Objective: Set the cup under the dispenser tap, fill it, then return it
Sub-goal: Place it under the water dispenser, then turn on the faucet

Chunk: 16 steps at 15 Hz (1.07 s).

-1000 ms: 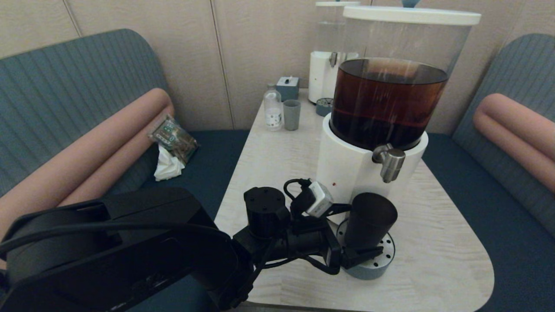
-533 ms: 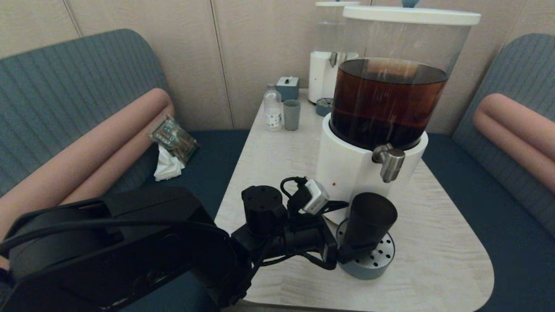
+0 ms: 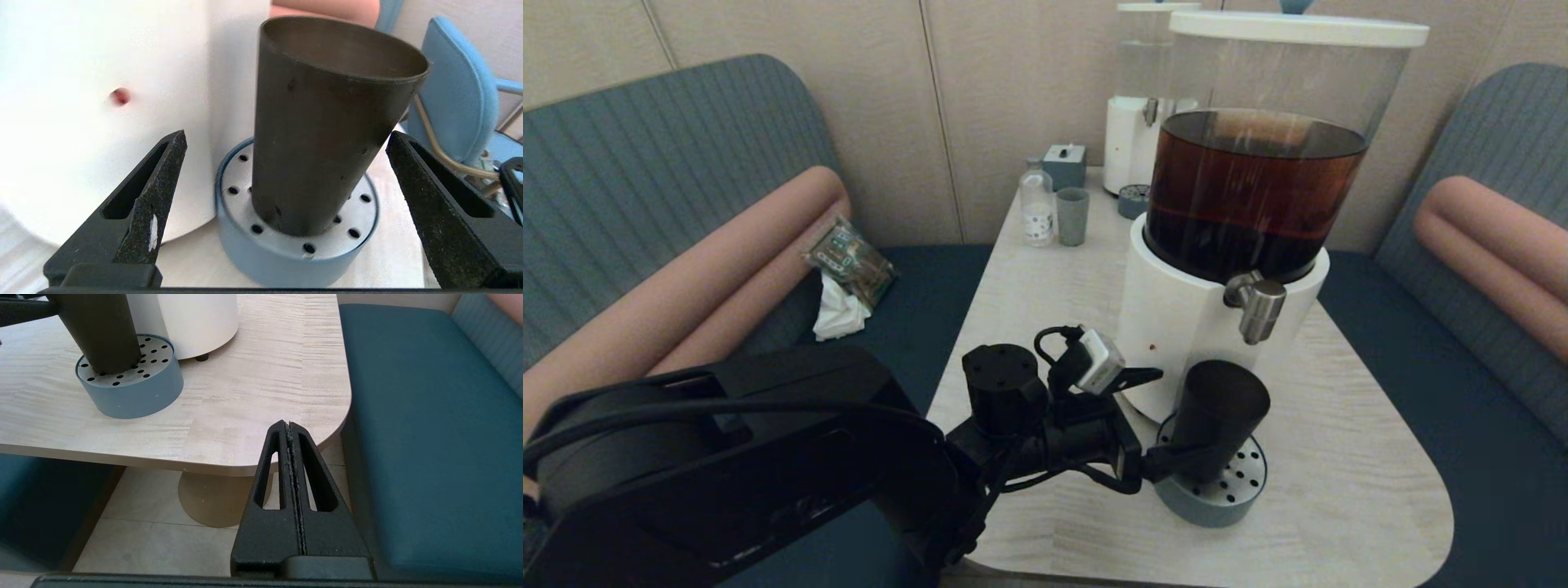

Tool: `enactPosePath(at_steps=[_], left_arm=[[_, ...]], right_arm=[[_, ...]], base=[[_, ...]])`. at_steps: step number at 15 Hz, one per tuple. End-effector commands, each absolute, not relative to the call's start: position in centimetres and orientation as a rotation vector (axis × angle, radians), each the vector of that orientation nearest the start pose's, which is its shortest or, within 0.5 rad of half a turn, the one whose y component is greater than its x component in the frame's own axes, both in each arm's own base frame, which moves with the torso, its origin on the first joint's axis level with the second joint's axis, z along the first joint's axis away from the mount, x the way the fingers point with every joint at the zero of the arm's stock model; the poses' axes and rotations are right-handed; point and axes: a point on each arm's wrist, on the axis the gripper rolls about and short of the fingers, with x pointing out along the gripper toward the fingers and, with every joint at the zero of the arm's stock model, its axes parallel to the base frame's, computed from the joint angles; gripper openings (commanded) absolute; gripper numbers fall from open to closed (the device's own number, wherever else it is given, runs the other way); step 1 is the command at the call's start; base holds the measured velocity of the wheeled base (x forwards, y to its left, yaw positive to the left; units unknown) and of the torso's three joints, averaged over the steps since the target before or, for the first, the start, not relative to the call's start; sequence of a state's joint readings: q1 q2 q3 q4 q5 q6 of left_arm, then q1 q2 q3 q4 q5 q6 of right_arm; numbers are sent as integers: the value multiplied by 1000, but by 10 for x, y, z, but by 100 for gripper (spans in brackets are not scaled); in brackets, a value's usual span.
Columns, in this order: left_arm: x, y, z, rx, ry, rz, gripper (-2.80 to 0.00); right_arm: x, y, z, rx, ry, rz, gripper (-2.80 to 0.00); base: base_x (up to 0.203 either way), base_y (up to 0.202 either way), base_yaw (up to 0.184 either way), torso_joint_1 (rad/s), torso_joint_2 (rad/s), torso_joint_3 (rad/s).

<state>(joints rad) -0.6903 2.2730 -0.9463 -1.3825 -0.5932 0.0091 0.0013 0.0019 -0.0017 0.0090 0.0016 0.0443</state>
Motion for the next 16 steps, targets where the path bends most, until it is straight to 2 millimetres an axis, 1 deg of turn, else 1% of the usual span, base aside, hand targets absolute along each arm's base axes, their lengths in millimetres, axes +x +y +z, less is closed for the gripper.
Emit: enactPosePath(at_steps=[1,6,11,12,14,16], left_arm=[[307,-264,84,8,-70,-1275,0],[299,-254,86,13,-59,-1269,0],[286,-240,92,15,-83,-1247,0],[282,-237,96,16,-93,-1234,0],[272,-227,110,11,-124,-1217,0],[258,-213,123,10,-135,-1207,0]], right_arm=[[-23,0,75,44,11,3,-280],[-23,0,75,44,11,3,-280],[-23,0,75,44,11,3,-280],[-23,0,75,44,11,3,-280],[-23,0,75,44,11,3,-280],[-23,0,75,44,11,3,-280]], base=[[0,0,0,0,0,0],[0,0,0,0,0,0],[0,0,0,0,0,0],[0,0,0,0,0,0],[0,0,0,0,0,0],[0,0,0,0,0,0]])
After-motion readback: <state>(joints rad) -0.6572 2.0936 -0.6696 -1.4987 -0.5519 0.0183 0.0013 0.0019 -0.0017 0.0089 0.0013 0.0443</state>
